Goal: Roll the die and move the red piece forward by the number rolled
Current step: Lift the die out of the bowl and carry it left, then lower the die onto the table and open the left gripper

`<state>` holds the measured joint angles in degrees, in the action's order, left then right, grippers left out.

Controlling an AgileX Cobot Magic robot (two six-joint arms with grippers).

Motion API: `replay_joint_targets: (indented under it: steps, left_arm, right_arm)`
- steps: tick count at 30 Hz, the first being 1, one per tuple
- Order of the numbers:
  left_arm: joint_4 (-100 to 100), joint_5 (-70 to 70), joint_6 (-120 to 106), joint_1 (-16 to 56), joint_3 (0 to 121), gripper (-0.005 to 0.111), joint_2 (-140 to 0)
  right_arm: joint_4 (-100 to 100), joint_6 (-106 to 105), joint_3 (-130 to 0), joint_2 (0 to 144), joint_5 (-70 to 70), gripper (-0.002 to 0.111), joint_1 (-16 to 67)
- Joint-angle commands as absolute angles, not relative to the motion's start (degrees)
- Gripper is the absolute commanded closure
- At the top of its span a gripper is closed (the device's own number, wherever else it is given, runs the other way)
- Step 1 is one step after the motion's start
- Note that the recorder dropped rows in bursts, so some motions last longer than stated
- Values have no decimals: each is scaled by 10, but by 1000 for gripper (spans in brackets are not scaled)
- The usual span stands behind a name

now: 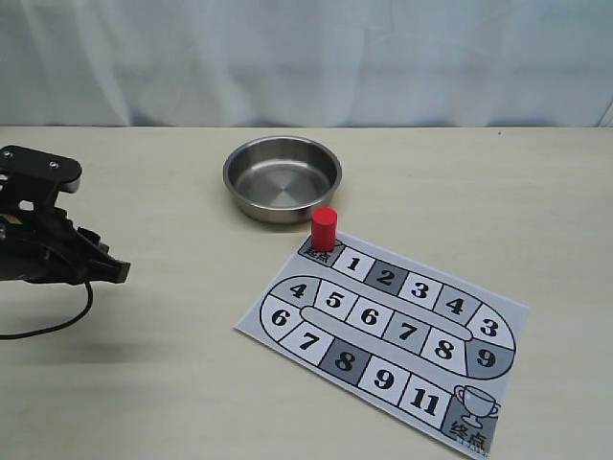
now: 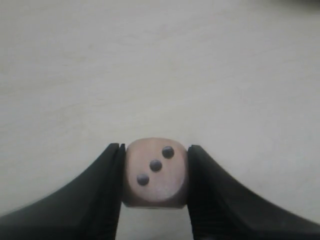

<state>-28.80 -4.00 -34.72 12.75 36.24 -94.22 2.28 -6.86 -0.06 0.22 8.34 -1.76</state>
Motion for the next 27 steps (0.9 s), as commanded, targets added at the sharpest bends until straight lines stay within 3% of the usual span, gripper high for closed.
replay_joint_targets:
  steps: [1, 5, 9, 11, 27]
  left_arm:
    - [-292, -55, -316, 139, 362, 101, -938]
    - [-292, -82, -313, 178, 362, 78, -944]
    - [-291, -117, -312, 209, 363, 45, -956]
    - [-291, -125, -312, 211, 363, 36, -958]
    - [-291, -124, -312, 211, 368, 34, -958]
  right_arm:
    - [21, -68, 0, 0, 80, 104, -19]
    - [21, -68, 0, 0, 80, 104, -19]
    - [21, -68, 0, 0, 80, 104, -19]
    - [21, -68, 0, 0, 80, 104, -19]
    - [21, -68, 0, 0, 80, 104, -19]
